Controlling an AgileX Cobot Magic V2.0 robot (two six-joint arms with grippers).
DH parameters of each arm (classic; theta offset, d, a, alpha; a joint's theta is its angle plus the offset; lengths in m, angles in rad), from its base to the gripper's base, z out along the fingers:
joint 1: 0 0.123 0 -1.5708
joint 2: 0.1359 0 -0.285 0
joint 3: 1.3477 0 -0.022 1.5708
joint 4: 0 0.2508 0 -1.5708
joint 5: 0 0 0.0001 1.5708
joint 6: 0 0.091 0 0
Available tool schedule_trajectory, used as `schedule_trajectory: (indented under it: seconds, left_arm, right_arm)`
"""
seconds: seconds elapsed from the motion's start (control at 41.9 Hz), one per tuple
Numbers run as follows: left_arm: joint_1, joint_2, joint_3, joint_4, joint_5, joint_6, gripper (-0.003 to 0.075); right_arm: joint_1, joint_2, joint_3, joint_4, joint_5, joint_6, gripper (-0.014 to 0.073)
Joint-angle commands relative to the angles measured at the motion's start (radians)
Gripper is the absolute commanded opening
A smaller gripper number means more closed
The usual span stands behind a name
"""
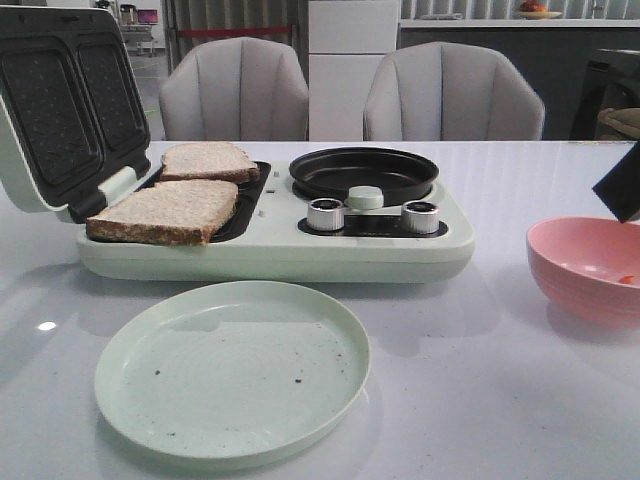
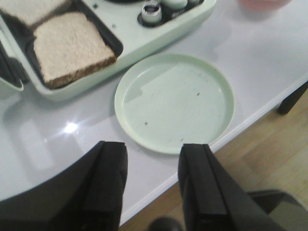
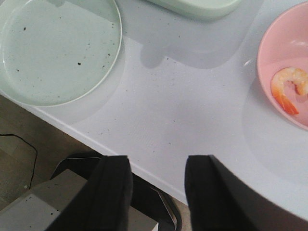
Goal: Make breakfast with bread and shrimp
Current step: 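Release the bread and withdraw the right gripper toward the pink bowl, then grasp the sandwich maker lid handle with the left gripper and close it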
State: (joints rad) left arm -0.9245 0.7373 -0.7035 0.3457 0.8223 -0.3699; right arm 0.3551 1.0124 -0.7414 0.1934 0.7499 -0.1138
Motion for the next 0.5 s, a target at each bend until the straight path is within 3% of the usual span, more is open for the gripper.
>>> schedule_trajectory:
  seconds: [0.0, 0.143, 0.263, 0.358, 0.478]
  left_arm:
    - [0.014, 0.102, -0.035, 0.036, -0.006, 0.001, 0.0327]
    - [0.04, 0.288, -0.095, 0.04, 0.064, 0.001, 0.0241]
    - [0.108, 0.403, -0.157, 0.073, 0.124, 0.003, 0.0092]
    - [0.222, 0.458, -0.197, 0.053, 0.14, 0.049, 0.0118]
    - [0.44, 0.48, -0.244, -0.133, 0.104, 0.251, 0.0118]
  right_arm:
    - [-0.004, -0.021, -0.028, 0.003, -0.037, -0.003, 0.0392]
    - [-0.004, -0.021, -0.028, 0.003, -0.037, -0.003, 0.0392]
    - [-0.004, -0.021, -0.028, 0.003, -0.037, -0.003, 0.0392]
    - [-0.004, -0.021, -0.028, 0.003, -0.037, -0.003, 0.0392]
    - [-0.004, -0.021, -0.028, 0.003, -0.037, -0.003, 0.0392]
